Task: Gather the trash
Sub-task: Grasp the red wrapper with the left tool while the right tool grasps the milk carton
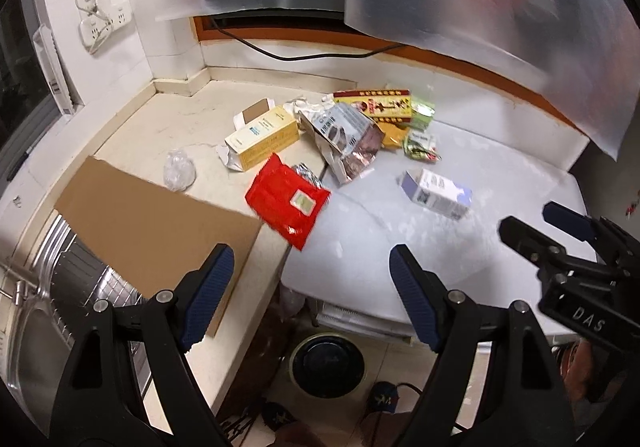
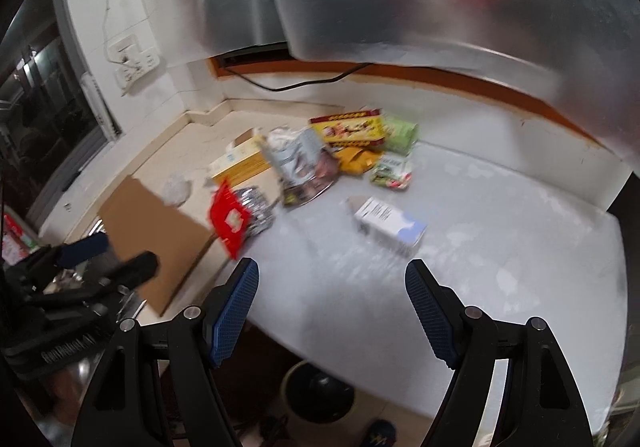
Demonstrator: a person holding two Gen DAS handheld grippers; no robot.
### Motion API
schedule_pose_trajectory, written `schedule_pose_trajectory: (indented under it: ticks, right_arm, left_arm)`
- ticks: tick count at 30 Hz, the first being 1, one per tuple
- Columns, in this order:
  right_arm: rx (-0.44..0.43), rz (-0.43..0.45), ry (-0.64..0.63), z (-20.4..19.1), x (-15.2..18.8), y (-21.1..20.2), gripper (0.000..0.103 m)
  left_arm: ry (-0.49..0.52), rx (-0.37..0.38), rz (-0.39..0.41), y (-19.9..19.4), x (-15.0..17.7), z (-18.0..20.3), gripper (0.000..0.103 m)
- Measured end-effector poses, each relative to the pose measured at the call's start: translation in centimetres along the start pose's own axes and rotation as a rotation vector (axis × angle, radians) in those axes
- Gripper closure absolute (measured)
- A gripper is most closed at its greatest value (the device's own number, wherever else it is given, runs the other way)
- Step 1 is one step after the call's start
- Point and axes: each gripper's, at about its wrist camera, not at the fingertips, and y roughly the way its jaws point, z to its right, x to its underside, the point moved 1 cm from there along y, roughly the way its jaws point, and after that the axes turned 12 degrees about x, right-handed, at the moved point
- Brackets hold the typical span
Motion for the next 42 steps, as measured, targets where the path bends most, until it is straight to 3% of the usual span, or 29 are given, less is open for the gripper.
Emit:
schedule_pose_trajectory:
  ticks: [10, 21, 25, 28, 34, 38, 42]
  right_arm:
    - [-0.029, -0.061, -0.085, 2.9, -3.3, 9.6, 0.025]
    - [0.032, -0.081, -0.298, 1.1, -3.8, 18.7, 0.025]
    - [0.020, -0.095, -0.347, 0.7, -3.6, 20.0, 0.025]
    - [0.003, -0.127, -0.385, 0.5, -3.1, 20.7, 0.039]
    - [0.011, -0.107, -0.453, 0.3, -2.1, 20.1, 0.052]
    - [0.027, -0.133, -0.461, 0.6, -1.7, 20.7, 0.052]
    - [0.013, -0.152, -0.428, 0.9, -1.8, 21.0, 0.049]
  left_arm:
    - [-0.148, 0.096, -0.086, 7.4, -3.8, -4.4, 0.026]
    - [-0.306, 0.063, -0.183, 16.0, -4.8, -8.0, 0.026]
    - [-0.322, 0.044, -0.214, 17.8, -5.0, -8.1, 0.026]
    - [-0.323, -0.001, -0.238, 18.6, -4.7, -8.5, 0.026]
    - [-0.371, -0.011, -0.249, 18.3, -3.0, -10.5, 0.031]
    - [-0.428, 0.017, -0.263, 18.6, -2.3, -11.6, 0.031]
    - [-0.532, 0.111, -0.249, 18.9, -2.1, -12.4, 0.031]
